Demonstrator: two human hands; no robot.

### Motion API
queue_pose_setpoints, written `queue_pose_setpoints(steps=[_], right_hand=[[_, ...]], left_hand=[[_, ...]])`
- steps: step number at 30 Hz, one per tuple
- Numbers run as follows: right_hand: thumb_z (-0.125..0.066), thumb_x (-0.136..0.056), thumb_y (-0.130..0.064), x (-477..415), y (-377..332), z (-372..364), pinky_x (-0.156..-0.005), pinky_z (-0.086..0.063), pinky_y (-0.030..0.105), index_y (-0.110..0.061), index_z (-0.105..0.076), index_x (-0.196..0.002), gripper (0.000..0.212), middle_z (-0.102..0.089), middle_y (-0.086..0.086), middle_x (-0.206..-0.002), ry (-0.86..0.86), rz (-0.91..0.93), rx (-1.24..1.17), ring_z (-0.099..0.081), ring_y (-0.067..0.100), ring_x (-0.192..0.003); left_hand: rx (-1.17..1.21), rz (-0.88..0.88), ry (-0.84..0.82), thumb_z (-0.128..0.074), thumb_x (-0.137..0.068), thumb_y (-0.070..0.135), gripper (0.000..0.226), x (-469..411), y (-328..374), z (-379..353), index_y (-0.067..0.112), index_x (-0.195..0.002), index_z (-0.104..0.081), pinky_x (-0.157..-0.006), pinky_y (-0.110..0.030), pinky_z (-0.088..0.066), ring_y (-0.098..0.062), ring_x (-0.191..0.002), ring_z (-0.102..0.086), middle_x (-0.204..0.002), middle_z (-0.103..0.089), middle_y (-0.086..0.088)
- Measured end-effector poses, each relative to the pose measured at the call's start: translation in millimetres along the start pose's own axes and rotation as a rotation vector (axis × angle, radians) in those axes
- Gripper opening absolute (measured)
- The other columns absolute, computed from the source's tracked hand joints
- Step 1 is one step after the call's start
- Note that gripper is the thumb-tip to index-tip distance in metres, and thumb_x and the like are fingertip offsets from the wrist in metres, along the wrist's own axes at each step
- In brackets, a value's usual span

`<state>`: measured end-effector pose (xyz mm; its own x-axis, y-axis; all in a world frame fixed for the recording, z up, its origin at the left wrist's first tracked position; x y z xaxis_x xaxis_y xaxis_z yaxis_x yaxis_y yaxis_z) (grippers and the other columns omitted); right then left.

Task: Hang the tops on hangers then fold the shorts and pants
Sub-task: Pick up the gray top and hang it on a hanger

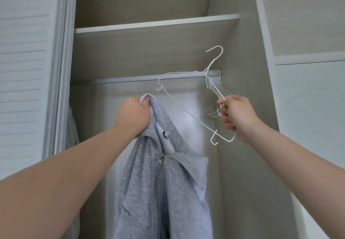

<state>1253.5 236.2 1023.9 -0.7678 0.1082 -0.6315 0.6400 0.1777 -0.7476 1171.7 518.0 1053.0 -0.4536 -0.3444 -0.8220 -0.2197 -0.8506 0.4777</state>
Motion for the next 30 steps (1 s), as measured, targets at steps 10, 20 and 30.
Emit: queue_pose_setpoints(steps=[10,20,30], right_hand=[[-0.03,-0.089,0.0,124.7,-3.8,51.3,-0.044,-0.017,0.012,-0.02,-0.046,-0.079,0.027,-0.029,-0.005,-0.047,0.006,0.027,-0.299,-0.017,0.01,-0.036],[-0.023,-0.088,0.002,157.1,-38.1,99.4,-0.043,-0.018,0.011,-0.019,-0.04,-0.075,0.029,-0.025,-0.005,-0.048,-0.119,0.004,-0.352,-0.016,0.009,-0.035],[-0.025,-0.084,0.003,211.7,-56.0,169.8,-0.04,-0.016,0.012,-0.02,-0.044,-0.071,0.033,-0.024,-0.004,-0.05,-0.455,-0.097,-0.487,-0.014,0.01,-0.038]], left_hand=[[0.151,0.179,-0.026,-0.043,-0.105,0.031,0.043,77.0,8.7,28.4,-0.002,-0.087,-0.065,-0.073,-0.032,-0.038,-0.031,-0.083,-0.055,-0.083,-0.06,-0.015],[0.165,0.281,0.036,-0.048,-0.101,0.032,0.041,133.2,73.1,79.4,-0.005,-0.094,-0.066,-0.074,-0.035,-0.042,-0.032,-0.083,-0.057,-0.088,-0.062,-0.017],[0.157,0.342,0.319,-0.051,-0.099,0.036,0.039,257.6,158.2,144.6,0.01,-0.071,-0.057,-0.067,-0.039,-0.047,-0.027,-0.071,-0.057,-0.072,-0.057,-0.009]])
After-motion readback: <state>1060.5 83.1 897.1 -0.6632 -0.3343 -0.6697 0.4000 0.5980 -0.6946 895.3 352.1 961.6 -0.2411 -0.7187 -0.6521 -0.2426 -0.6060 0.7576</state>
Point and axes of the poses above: each hand's wrist, its own x-axis away from the middle knuckle, its own z-axis out of the back of the hand, y = z × x, the point moved 8 cm from there along -x, towards the middle knuckle
